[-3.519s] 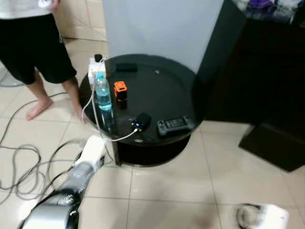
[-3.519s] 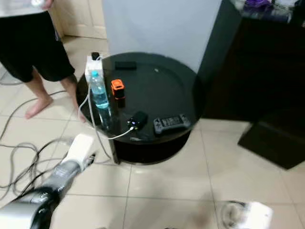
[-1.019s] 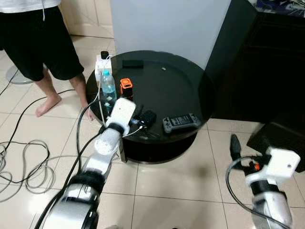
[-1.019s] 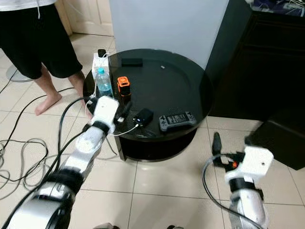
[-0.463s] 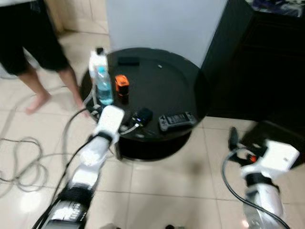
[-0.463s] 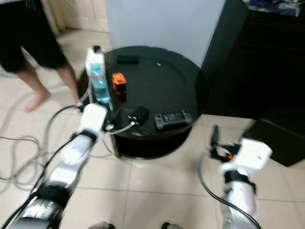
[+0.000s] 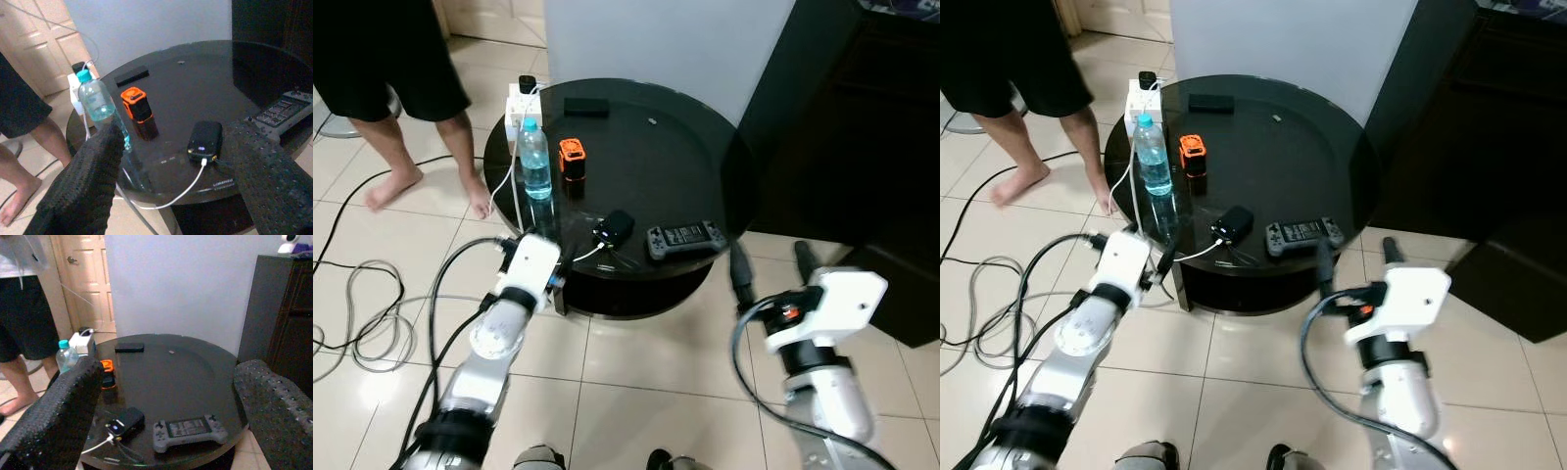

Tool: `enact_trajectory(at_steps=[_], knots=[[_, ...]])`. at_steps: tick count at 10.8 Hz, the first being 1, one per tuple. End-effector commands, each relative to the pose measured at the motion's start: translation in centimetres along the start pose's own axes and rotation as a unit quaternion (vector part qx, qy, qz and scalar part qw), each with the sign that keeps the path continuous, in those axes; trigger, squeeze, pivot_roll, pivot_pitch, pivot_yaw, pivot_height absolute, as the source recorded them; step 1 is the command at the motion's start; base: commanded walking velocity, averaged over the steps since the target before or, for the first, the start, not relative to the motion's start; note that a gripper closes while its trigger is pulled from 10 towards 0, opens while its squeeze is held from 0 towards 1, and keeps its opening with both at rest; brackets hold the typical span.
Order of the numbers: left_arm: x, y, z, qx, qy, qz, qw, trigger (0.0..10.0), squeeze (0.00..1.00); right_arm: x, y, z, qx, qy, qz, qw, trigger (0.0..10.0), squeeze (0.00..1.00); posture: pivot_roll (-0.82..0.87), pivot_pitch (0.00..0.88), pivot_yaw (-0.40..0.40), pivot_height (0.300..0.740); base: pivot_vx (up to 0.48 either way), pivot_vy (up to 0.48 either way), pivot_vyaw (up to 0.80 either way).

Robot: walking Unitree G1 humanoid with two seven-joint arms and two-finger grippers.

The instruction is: Picking trash to rubbish bin

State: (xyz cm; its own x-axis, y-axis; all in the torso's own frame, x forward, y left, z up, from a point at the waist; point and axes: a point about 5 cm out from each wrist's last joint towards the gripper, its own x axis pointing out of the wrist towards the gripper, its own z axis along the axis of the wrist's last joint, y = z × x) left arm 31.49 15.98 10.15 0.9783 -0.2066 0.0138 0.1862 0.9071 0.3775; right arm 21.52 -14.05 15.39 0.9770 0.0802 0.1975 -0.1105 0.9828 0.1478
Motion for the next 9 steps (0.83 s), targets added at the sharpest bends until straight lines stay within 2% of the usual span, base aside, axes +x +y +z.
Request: enact_trajectory(at_steps=[1, 2, 3, 5, 6, 7, 9], knots=[[0.2, -0.2, 0.2, 0.004, 0.001, -0.007, 1.000, 10.0, 0.00, 0.1, 0.3, 1.0, 0.000, -0.014, -0.003, 1.000, 10.0, 0.00, 0.20, 0.137, -0.061, 0.740, 0.000, 0.000, 0.00], [0.1, -0.3, 0.4, 0.003, -0.001, -0.014, 1.000, 10.0, 0.00, 0.3, 0.5, 1.7, 0.008, -0.025, -0.001, 1.000, 10.0, 0.00, 0.20, 0.133, -0.058, 0.740, 0.000, 0.000, 0.00], [-0.7, 0.6, 0.0, 0.015, -0.003, -0.026, 1.000, 10.0, 0.00, 0.6, 0.4, 2.1, 0.009, -0.036, -0.007, 0.999, 10.0, 0.00, 0.21, 0.131, -0.075, 0.740, 0.000, 0.000, 0.00], [-0.9, 1.6, -0.7, 0.014, 0.013, 0.000, 1.000, 10.0, 0.00, 0.7, -0.3, 1.8, 0.003, -0.031, -0.018, 0.999, 10.0, 0.00, 0.23, 0.114, -0.096, 0.740, 0.000, 0.000, 0.00], [-0.5, 2.1, -1.1, 0.019, 0.018, 0.011, 1.000, 10.0, 0.00, 1.1, -0.7, 1.4, -0.005, -0.027, -0.027, 0.999, 10.0, 0.00, 0.23, 0.104, -0.101, 0.740, 0.000, 0.000, 0.00], [0.1, 1.9, -0.7, 0.018, 0.018, 0.011, 1.000, 10.0, 0.00, 1.3, -1.1, 1.6, -0.007, -0.030, -0.035, 0.999, 10.0, 0.00, 0.24, 0.106, -0.084, 0.740, 0.000, 0.000, 0.00], [1.0, 0.5, 1.0, 0.014, -0.014, -0.033, 0.999, 10.0, 0.00, 0.8, -2.9, 1.9, -0.009, -0.032, -0.059, 0.998, 10.0, 0.00, 0.24, 0.104, -0.067, 0.740, 0.000, 0.000, 0.00]])
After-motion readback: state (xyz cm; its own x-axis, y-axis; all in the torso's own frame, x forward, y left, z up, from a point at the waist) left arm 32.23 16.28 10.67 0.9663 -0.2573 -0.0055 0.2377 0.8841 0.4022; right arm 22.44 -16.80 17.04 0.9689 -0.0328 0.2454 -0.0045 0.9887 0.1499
